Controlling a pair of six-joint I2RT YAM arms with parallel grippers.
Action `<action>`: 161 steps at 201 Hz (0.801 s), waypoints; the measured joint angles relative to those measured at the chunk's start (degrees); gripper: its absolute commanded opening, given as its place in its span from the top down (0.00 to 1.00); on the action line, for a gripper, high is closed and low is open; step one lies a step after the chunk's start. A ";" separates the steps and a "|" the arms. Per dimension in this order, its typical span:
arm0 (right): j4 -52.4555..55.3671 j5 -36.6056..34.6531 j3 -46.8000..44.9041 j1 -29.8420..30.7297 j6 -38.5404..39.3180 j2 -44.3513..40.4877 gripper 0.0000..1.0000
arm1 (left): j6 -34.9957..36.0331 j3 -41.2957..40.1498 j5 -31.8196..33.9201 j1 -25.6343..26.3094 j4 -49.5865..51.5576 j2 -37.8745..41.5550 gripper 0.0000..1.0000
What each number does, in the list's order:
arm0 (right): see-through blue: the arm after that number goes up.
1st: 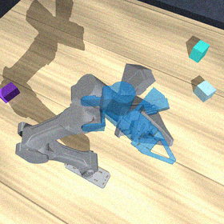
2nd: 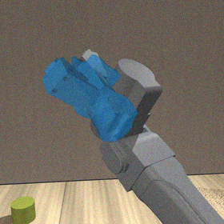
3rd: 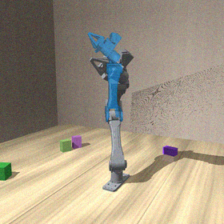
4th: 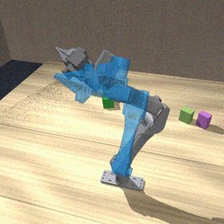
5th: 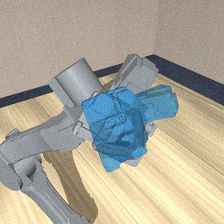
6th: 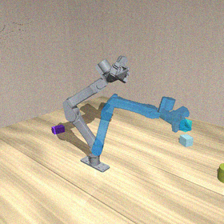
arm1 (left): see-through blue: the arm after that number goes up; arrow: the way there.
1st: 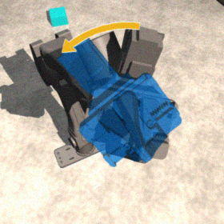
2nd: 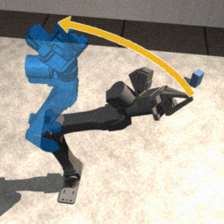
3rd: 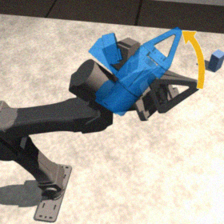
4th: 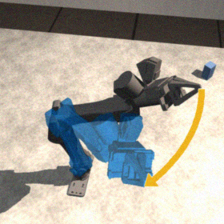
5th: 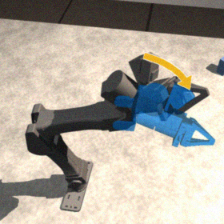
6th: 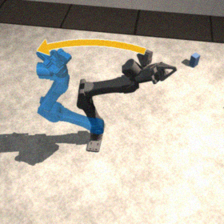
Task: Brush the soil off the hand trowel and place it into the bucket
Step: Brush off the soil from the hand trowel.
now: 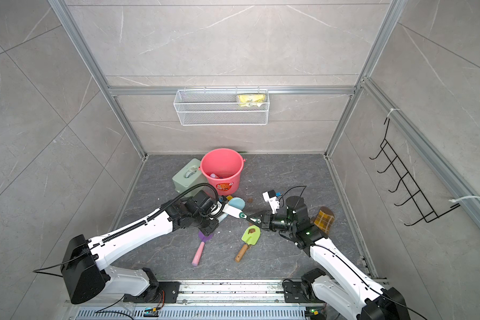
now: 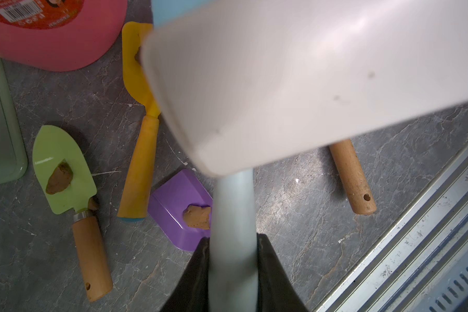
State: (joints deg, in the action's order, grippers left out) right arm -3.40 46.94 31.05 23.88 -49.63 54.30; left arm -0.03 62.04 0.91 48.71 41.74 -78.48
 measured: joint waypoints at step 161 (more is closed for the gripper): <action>5.60 0.33 1.44 -3.61 3.98 -1.55 1.00 | -0.90 0.00 -0.09 0.00 -0.07 0.00 1.00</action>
State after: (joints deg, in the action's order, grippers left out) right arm 2.20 47.27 32.49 20.27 -45.65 52.75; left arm -0.93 62.04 0.82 48.71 41.67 -78.48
